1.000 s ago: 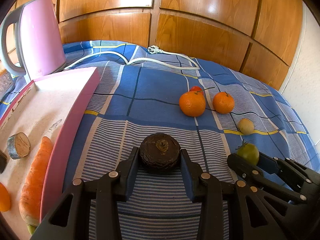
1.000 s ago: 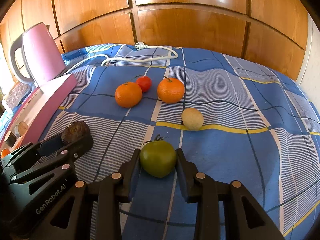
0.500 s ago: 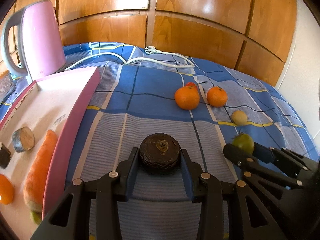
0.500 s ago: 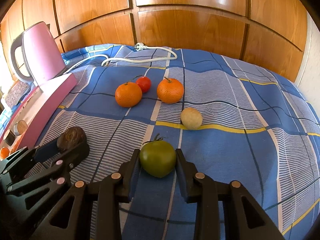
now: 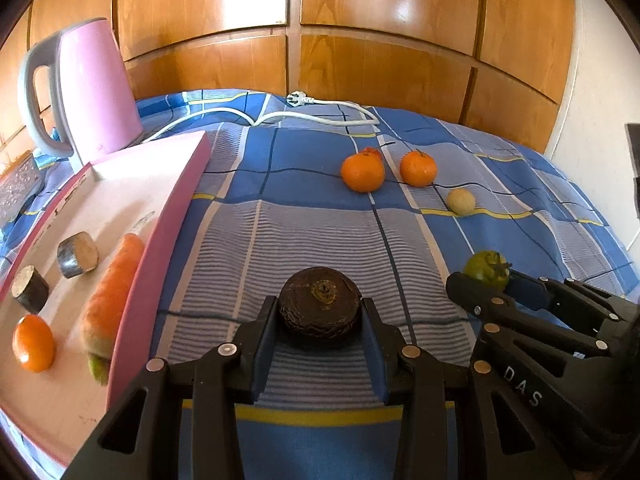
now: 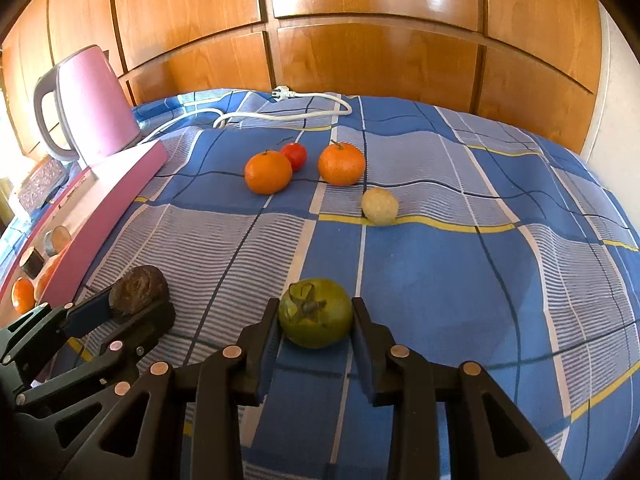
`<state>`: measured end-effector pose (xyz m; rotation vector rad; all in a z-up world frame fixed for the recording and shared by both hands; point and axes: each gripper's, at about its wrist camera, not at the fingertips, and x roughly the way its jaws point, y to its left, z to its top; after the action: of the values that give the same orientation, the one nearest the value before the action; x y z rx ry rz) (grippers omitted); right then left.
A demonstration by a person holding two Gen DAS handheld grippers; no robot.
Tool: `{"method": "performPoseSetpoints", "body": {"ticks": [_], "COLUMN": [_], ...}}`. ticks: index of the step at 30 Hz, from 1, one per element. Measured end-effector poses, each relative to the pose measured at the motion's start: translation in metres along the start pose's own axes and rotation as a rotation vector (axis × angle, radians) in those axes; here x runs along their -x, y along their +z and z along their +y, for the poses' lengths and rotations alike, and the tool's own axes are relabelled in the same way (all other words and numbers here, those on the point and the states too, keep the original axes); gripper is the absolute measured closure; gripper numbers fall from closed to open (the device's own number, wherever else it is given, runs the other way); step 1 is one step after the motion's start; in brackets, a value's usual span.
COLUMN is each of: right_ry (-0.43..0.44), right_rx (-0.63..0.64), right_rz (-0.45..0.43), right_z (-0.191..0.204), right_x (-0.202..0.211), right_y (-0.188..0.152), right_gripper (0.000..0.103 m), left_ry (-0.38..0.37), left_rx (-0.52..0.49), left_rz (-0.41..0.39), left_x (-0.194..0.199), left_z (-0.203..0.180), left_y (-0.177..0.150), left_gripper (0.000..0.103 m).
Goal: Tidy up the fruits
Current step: 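Lift both held items and carry them toward the pink-rimmed tray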
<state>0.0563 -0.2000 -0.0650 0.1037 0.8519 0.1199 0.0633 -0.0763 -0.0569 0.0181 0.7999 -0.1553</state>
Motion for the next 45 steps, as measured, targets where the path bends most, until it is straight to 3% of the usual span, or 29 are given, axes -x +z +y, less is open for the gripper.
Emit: {"method": "performPoseSetpoints", "body": {"ticks": [6,29,45], "right_ry": [0.008,0.101,0.179], "right_rx": [0.009,-0.047,-0.05], "right_rz": [0.009,0.045,0.042], "right_z": [0.005,0.011,0.028], "right_x": [0.006,0.023,0.032], "right_y": [-0.006,-0.014,-0.01], "right_gripper": [0.069,0.07,0.07], "left_ry": [0.002,-0.031,-0.017], "left_rx": [0.025,0.048,0.126], "left_rz": [0.011,-0.081,-0.116], "left_x": [0.01,0.059,0.081], "left_z": [0.004,0.009,0.044], "left_y": [-0.003,0.006,0.011], "left_gripper": [0.063,0.063,0.063]}}
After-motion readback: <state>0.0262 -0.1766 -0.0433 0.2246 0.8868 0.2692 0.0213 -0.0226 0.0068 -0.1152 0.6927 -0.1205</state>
